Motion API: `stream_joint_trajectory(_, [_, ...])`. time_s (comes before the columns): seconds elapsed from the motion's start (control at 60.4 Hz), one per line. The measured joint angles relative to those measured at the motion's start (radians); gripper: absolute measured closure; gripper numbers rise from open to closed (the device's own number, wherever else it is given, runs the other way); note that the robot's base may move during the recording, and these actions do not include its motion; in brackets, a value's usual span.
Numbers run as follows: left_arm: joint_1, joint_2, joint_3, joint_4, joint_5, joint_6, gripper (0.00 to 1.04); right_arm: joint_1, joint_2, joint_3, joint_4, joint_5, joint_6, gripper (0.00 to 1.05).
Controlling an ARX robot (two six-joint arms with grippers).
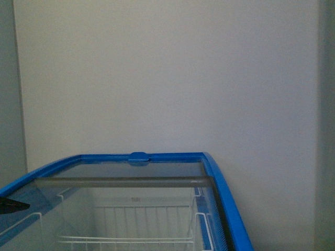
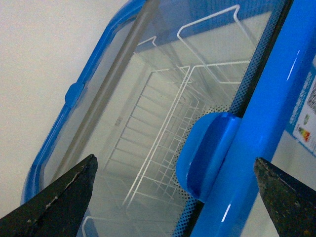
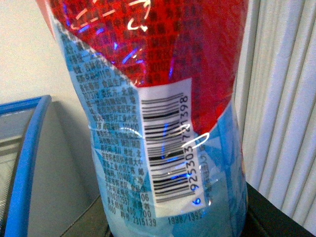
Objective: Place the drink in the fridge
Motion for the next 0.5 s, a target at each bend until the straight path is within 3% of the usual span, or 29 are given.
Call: stream_joint_trajectory(0.497, [-0.053,0.325,0.337,-0.105,-0.052,0.124,0.08,0.000,0.000,0.000,0.000,0.000,0.000,0.63])
